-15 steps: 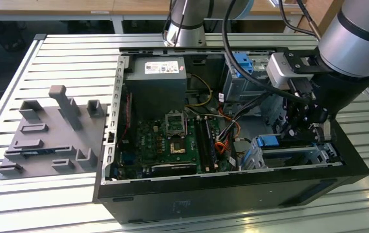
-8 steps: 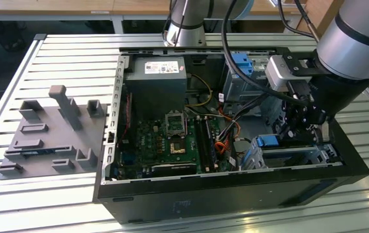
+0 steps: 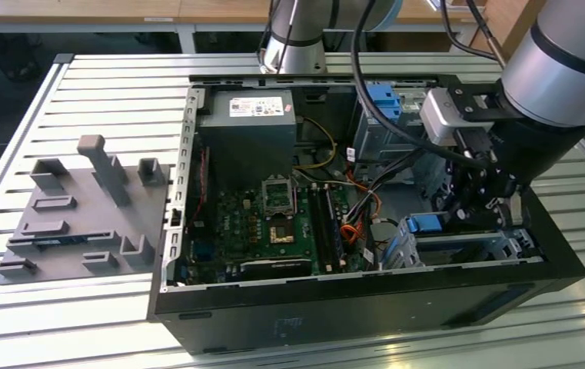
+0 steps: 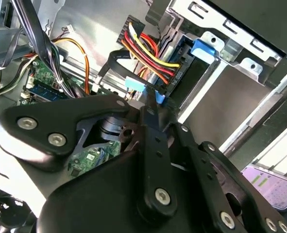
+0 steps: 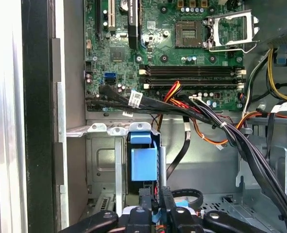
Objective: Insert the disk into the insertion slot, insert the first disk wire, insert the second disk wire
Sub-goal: 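Insert the second disk wire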
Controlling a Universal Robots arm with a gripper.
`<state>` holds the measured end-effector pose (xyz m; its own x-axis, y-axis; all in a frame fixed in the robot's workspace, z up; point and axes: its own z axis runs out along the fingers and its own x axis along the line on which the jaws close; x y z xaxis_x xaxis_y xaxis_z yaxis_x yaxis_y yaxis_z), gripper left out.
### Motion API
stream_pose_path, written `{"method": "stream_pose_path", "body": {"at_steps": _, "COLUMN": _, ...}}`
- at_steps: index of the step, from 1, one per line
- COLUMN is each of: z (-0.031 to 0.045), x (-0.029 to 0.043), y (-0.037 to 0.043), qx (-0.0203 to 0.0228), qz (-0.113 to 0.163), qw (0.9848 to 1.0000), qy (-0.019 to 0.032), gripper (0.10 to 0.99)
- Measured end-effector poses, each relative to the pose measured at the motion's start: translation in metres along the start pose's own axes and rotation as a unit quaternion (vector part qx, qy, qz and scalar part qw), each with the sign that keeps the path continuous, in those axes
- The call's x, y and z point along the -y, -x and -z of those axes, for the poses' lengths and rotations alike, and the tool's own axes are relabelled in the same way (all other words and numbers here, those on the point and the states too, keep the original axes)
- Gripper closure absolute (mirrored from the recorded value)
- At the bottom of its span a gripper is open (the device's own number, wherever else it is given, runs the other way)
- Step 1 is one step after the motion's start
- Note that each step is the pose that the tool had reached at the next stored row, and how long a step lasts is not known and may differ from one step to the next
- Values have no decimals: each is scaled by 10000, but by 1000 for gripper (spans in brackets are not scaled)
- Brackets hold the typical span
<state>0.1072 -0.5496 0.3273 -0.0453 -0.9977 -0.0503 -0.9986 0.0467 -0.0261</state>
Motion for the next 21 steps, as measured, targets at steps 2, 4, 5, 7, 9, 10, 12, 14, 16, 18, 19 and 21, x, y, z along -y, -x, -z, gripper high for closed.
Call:
{"method": "stream_pose_path", "body": {"at_steps": 2, "z": 24, "x": 0, "y": 1, "qx": -2, "qz": 0, "qw": 10000, "qy": 0, "gripper": 863}}
{"method": "stream_pose_path", "body": {"at_steps": 4, "z": 46, "x": 1, "y": 2, "qx": -3, "qz": 0, "qw": 10000, "qy": 0, "gripper": 863}}
{"method": "stream_pose_path", "body": {"at_steps": 5, "z": 60, "x": 2, "y": 3, "qx": -3, "qz": 0, "qw": 10000, "qy": 0, "gripper": 863}}
{"method": "stream_pose_path", "body": {"at_steps": 7, "z": 94, "x": 2, "y": 5, "qx": -3, "qz": 0, "qw": 10000, "qy": 0, "gripper": 863}}
{"method": "stream_pose_path", "body": {"at_steps": 9, "z": 128, "x": 3, "y": 6, "qx": -3, "qz": 0, "qw": 10000, "qy": 0, "gripper": 863}}
{"method": "stream_pose_path", "body": {"at_steps": 10, "z": 141, "x": 3, "y": 7, "qx": -3, "qz": 0, "qw": 10000, "qy": 1, "gripper": 863}}
{"method": "stream_pose_path", "body": {"at_steps": 12, "z": 159, "x": 4, "y": 8, "qx": -3, "qz": 0, "qw": 10000, "qy": 1, "gripper": 863}}
{"method": "stream_pose_path", "body": {"at_steps": 14, "z": 173, "x": 4, "y": 8, "qx": -2, "qz": 0, "qw": 10000, "qy": 1, "gripper": 878}}
{"method": "stream_pose_path", "body": {"at_steps": 16, "z": 175, "x": 4, "y": 9, "qx": -1, "qz": 0, "qw": 10000, "qy": 1, "gripper": 980}}
{"method": "stream_pose_path", "body": {"at_steps": 18, "z": 177, "x": 5, "y": 9, "qx": -2, "qz": 0, "qw": 10000, "qy": 1, "gripper": 980}}
{"method": "stream_pose_path", "body": {"at_steps": 19, "z": 178, "x": 5, "y": 9, "qx": -3, "qz": 0, "qw": 10000, "qy": 1, "gripper": 980}}
{"method": "stream_pose_path", "body": {"at_steps": 21, "z": 178, "x": 5, "y": 9, "qx": -3, "qz": 0, "qw": 10000, "qy": 1, "gripper": 980}}
